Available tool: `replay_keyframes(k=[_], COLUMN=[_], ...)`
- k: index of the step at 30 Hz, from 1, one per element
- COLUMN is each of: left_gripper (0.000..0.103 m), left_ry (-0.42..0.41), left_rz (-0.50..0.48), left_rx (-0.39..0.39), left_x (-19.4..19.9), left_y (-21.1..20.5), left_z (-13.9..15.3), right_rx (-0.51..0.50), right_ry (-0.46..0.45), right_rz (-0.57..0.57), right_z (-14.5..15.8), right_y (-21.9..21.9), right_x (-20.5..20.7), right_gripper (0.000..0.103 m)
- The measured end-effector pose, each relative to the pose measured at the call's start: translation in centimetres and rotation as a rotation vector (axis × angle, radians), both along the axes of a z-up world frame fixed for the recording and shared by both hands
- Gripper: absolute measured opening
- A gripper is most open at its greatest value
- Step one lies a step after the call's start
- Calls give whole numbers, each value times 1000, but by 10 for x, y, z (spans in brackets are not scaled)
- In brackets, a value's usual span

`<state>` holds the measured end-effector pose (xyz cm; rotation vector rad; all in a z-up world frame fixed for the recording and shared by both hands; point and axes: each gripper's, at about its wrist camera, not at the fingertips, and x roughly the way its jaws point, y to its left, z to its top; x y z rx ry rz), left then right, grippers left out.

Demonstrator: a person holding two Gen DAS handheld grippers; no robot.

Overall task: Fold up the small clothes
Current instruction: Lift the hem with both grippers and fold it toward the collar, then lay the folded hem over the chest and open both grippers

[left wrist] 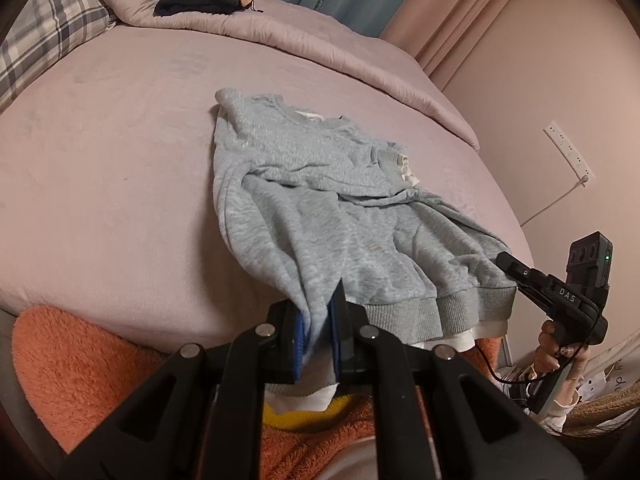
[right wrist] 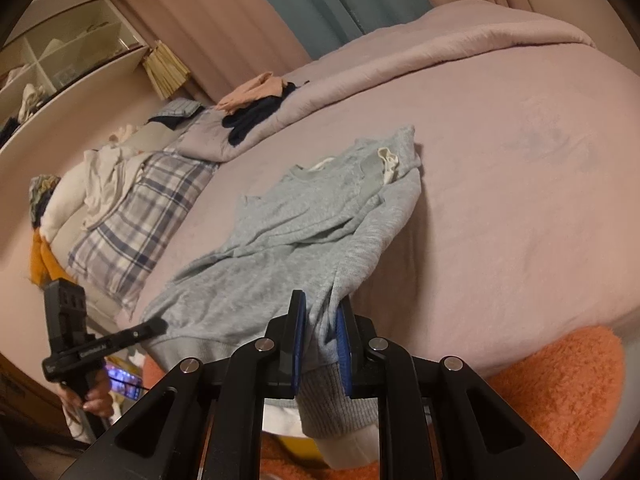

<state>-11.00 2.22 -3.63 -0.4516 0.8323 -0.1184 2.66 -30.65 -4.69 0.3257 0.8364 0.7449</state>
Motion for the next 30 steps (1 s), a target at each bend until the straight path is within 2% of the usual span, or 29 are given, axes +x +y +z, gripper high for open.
replay_keyframes(k=[9,22,30], left_gripper=[10,10,10], left_ry=[0,-20,-43], left_rz=[25,49,76], left_rx=[9,11,-4], left_x=[9,47,68], left_y=[8,15,25], left_z=[8,21,27], right_rx=[24,78,67], right_ry=[-42,-43,-57], right_rz=[-3,-20,-60], right_z=[15,18,23], right_y=[-2,3,10], right_x=[0,31,58], right_gripper=[16,16,16])
